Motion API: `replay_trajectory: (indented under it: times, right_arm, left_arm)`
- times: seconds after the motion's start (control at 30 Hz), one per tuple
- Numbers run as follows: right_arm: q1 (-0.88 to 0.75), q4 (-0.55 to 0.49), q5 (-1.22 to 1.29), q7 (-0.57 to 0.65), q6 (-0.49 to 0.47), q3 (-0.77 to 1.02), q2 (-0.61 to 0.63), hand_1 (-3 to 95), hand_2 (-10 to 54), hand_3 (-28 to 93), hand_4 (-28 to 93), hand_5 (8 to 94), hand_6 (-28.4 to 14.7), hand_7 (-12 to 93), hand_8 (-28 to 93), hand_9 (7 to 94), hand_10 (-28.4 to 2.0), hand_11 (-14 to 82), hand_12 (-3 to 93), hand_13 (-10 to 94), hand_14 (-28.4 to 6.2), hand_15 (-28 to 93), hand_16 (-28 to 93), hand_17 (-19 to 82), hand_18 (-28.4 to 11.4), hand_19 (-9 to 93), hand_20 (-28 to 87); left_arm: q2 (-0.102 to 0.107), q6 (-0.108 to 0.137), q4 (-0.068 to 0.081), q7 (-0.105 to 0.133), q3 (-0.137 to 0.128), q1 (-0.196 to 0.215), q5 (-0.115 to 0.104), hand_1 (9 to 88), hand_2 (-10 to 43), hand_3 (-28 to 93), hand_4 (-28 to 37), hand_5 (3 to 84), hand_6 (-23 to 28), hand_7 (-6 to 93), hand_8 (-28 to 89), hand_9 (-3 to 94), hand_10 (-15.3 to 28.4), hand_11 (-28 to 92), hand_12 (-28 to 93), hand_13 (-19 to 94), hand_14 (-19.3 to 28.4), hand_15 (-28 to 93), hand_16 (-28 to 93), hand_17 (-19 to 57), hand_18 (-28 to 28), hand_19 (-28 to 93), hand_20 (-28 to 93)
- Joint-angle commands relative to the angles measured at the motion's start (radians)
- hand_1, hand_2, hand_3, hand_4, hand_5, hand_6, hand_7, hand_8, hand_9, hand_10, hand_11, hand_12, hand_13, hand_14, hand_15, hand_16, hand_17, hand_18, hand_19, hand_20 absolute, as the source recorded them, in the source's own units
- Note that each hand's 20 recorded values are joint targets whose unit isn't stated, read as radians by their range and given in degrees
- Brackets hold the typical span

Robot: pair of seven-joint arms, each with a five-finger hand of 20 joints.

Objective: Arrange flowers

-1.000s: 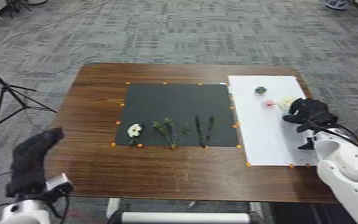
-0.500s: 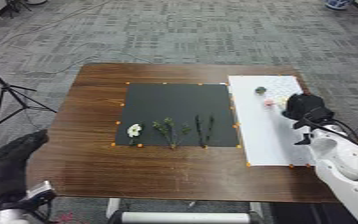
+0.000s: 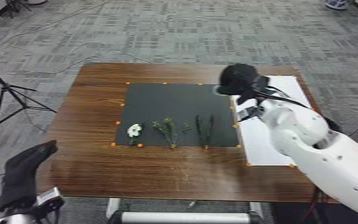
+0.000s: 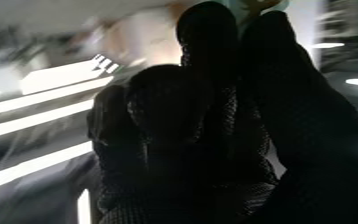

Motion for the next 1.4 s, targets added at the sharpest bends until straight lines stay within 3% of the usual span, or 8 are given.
replay_trajectory:
  times: [0.03, 0.17, 0.27, 0.5, 0.67, 0.8, 0.93, 1.4]
  right_arm:
    - [0.152, 0.051, -0.126, -0.087, -0.209, -0.097, -0.307, 57.8, -6.9, 56, -19, 75.6, 0.9, 29, 9, 88.6, -8.5, 28.5, 23.6, 86, -3.2, 56, 36, 51, -16.5, 92, 47]
    - [0.176, 0.129, -0.189, -0.104, -0.270, -0.118, -0.411, 57.1, -7.4, 56, -19, 76.5, 2.2, 28, 6, 88.0, -8.1, 21.6, 29.3, 85, -3.4, 55, 36, 50, -16.5, 91, 48]
    - [0.164, 0.196, -0.272, -0.124, -0.263, -0.110, -0.496, 57.0, -7.8, 56, -20, 77.4, 3.4, 27, 4, 86.5, -8.5, 18.6, 31.0, 83, -3.8, 55, 36, 48, -16.6, 91, 48]
    - [0.122, 0.345, -0.461, -0.123, -0.090, -0.146, -0.592, 55.6, -8.6, 58, -20, 78.1, 3.7, 27, 3, 81.5, -9.9, 14.3, 32.4, 77, -6.3, 55, 36, 44, -16.9, 87, 50]
    - [0.104, 0.404, -0.545, -0.110, -0.047, -0.155, -0.605, 55.4, -8.8, 59, -21, 78.7, 3.1, 27, 3, 76.8, -10.4, 12.7, 31.3, 72, -8.4, 55, 36, 40, -18.3, 82, 51]
    - [0.083, 0.430, -0.596, -0.116, -0.058, -0.141, -0.617, 55.3, -9.0, 59, -21, 79.1, 3.1, 26, 4, 74.7, -10.5, 13.3, 30.2, 69, -9.5, 55, 35, 38, -18.5, 77, 53]
    - [0.076, 0.465, -0.688, -0.125, -0.032, -0.134, -0.622, 54.9, -9.3, 60, -22, 79.3, 3.1, 27, 3, 70.7, -11.3, 15.2, 26.6, 62, -11.5, 55, 35, 33, -18.8, 71, 54]
    - [0.073, 0.533, -0.706, -0.096, -0.052, -0.070, -0.665, 53.1, -9.4, 62, -22, 78.3, 3.9, 28, 3, 68.1, -11.8, 17.3, 20.9, 60, -12.0, 53, 34, 31, -19.1, 68, 54]
  left_arm:
    - [0.027, -0.001, 0.005, -0.016, 0.030, -0.131, 0.027, 32.5, 3.2, 72, -22.5, 53.6, 3.0, 20.0, -11, 49.2, 13.5, 22, 9, 35, 14.0, 14, -1, 5.8, 9.6, 7, 16]
    - [0.032, 0.004, 0.011, -0.016, 0.048, -0.158, 0.027, 32.6, 3.3, 72, -22.6, 53.7, 2.9, 20.0, -11, 49.2, 13.6, 22, 9, 35, 14.0, 13, -1, 5.8, 9.6, 7, 16]
    - [0.034, 0.004, 0.016, -0.018, 0.058, -0.174, 0.026, 32.5, 3.4, 72, -22.5, 53.7, 2.9, 20.0, -11, 49.3, 13.6, 22, 9, 35, 14.0, 14, -1, 5.7, 9.5, 7, 16]
    - [0.034, -0.019, 0.032, -0.021, 0.100, -0.216, 0.037, 32.3, 3.4, 72, -22.4, 53.8, 2.9, 19.9, -11, 49.2, 13.4, 22, 9, 35, 14.1, 14, -1, 5.6, 9.6, 7, 16]
    - [0.038, -0.027, 0.037, -0.030, 0.118, -0.233, 0.036, 32.2, 3.3, 72, -22.4, 53.8, 3.0, 19.9, -11, 49.3, 13.4, 22, 9, 35, 14.1, 14, -1, 5.4, 9.7, 7, 16]
    - [0.032, -0.038, 0.032, -0.026, 0.114, -0.216, 0.033, 32.1, 3.2, 72, -22.3, 53.7, 3.0, 19.9, -11, 49.2, 13.4, 22, 9, 35, 14.1, 14, -1, 4.9, 10.2, 8, 16]
    - [0.031, -0.064, 0.034, -0.023, 0.112, -0.210, 0.032, 32.1, 3.1, 72, -22.4, 53.6, 3.0, 19.9, -11, 49.2, 13.4, 22, 9, 35, 14.2, 14, -1, 4.7, 10.3, 8, 16]
    - [0.018, -0.062, 0.027, -0.035, 0.117, -0.206, 0.031, 32.0, 2.9, 73, -22.3, 53.5, 3.0, 19.8, -11, 49.1, 13.4, 22, 9, 35, 14.5, 14, 0, 4.4, 10.5, 8, 15]
